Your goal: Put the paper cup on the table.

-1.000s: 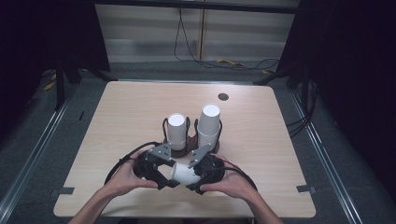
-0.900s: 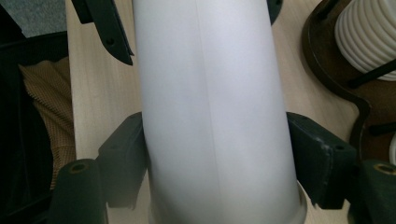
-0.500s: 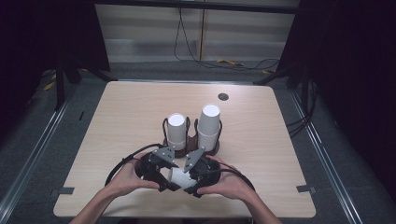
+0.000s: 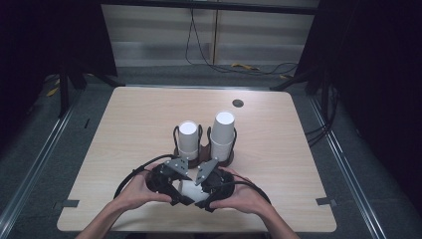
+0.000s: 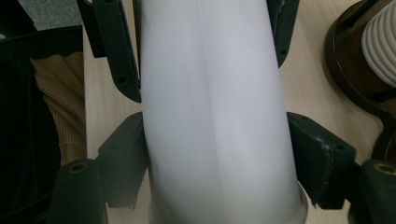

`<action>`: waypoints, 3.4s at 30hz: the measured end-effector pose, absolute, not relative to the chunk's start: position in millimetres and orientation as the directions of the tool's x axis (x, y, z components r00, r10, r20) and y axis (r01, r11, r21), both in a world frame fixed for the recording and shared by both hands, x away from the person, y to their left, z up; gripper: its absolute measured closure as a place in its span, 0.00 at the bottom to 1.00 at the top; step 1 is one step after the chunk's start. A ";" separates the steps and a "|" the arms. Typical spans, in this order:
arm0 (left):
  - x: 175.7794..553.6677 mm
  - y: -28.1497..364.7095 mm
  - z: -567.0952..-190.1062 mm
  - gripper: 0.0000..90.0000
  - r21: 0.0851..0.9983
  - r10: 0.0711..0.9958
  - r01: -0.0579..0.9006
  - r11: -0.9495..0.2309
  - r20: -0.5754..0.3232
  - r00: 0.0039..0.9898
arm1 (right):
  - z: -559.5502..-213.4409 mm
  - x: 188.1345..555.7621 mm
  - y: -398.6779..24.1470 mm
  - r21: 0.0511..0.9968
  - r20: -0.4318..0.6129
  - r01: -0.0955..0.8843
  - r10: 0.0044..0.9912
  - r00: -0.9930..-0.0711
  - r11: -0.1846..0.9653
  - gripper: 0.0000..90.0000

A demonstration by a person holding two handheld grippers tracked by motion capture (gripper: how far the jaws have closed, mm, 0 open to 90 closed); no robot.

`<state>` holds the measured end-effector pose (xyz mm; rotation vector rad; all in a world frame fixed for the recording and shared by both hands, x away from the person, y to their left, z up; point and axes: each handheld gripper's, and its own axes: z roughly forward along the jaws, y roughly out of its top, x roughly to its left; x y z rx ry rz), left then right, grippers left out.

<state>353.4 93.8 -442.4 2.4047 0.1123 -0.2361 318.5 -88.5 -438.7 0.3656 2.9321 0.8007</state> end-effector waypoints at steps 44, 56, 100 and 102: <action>358.4 109.3 -423.8 0.36 0.735 0.065 0.181 -0.653 -0.183 0.981 | -440.5 321.1 -144.2 0.626 0.083 0.352 0.389 -0.917 0.696 0.16; 356.2 117.9 -422.5 0.36 0.798 0.075 0.186 -0.573 -0.175 0.982 | -448.7 315.2 -156.5 0.692 0.117 0.393 0.444 -0.888 0.605 0.16; 348.8 115.9 -444.0 0.35 0.875 0.042 0.212 -0.436 -0.216 0.976 | -439.4 311.4 -160.9 0.881 0.177 0.319 0.382 -0.907 0.350 0.15; 347.5 114.9 -444.1 0.35 0.875 0.040 0.207 -0.437 -0.211 0.977 | -438.8 312.0 -159.3 0.883 0.175 0.315 0.379 -0.909 0.349 0.15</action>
